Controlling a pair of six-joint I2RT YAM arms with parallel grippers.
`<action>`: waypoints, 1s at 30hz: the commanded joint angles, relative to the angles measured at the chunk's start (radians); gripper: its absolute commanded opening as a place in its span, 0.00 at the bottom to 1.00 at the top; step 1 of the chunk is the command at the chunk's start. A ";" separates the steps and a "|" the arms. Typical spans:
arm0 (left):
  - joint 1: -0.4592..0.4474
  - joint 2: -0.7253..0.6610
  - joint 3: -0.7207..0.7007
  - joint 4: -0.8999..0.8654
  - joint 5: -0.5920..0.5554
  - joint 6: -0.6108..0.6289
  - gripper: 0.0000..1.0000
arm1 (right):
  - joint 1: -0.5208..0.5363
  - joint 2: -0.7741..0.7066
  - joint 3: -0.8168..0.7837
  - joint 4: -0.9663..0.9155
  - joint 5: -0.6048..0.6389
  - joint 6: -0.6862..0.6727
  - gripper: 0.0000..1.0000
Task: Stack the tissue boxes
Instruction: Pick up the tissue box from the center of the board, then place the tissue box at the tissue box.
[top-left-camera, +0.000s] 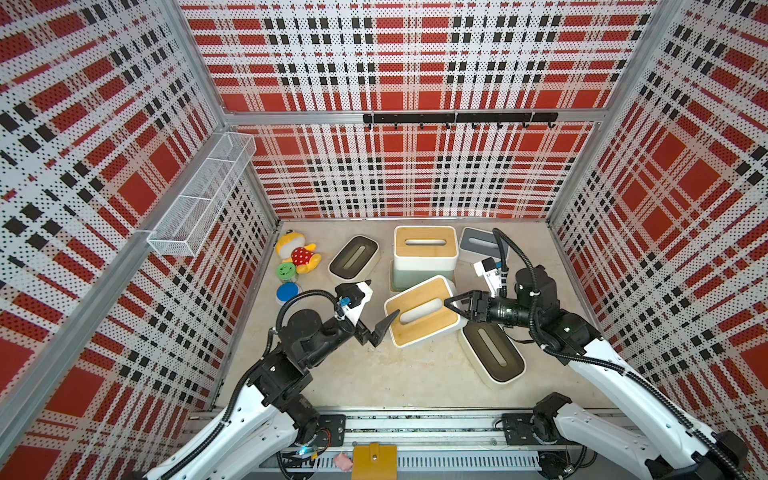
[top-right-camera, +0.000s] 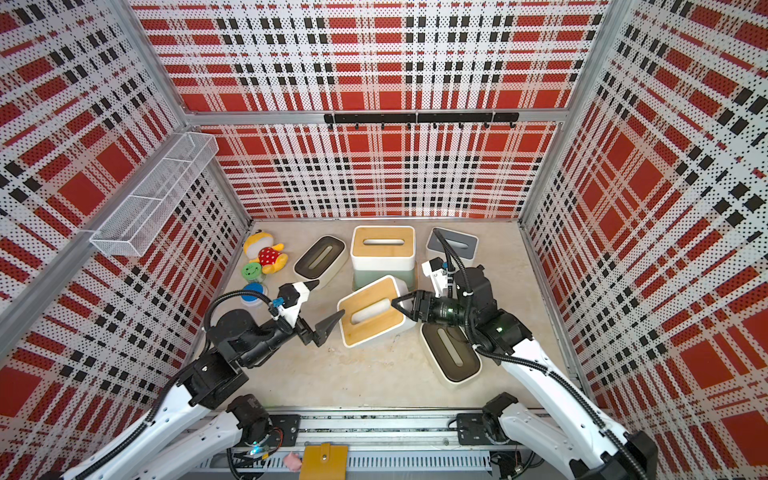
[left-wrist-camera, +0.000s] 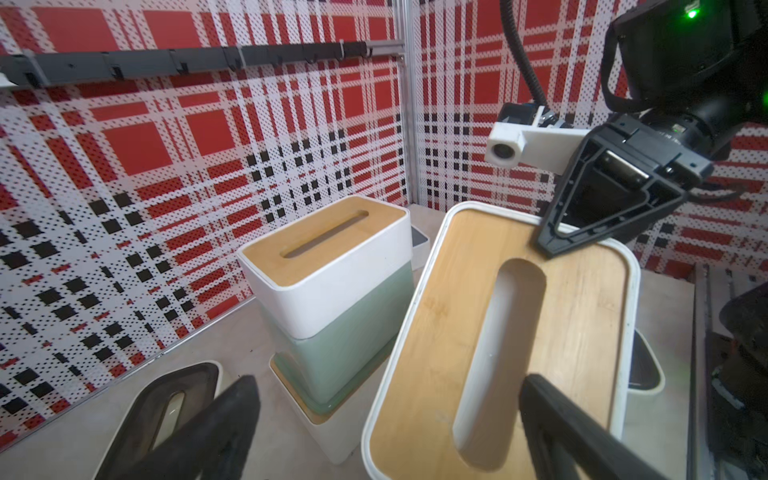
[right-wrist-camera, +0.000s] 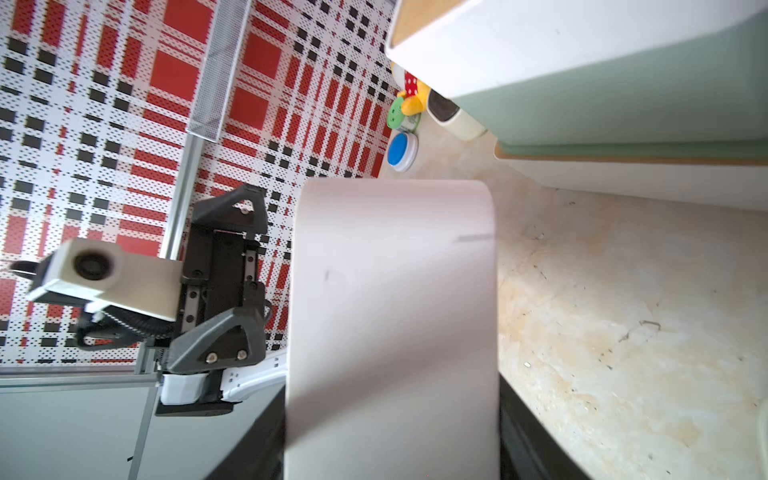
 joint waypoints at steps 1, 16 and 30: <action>0.001 -0.055 -0.023 0.059 -0.082 -0.055 0.99 | 0.005 -0.006 0.118 0.106 0.012 0.037 0.42; -0.005 -0.148 -0.052 0.030 -0.119 -0.093 0.99 | -0.050 0.248 0.486 0.210 0.115 0.121 0.41; -0.003 -0.093 -0.033 -0.004 -0.109 -0.096 0.99 | -0.260 0.376 0.425 0.414 -0.044 0.364 0.40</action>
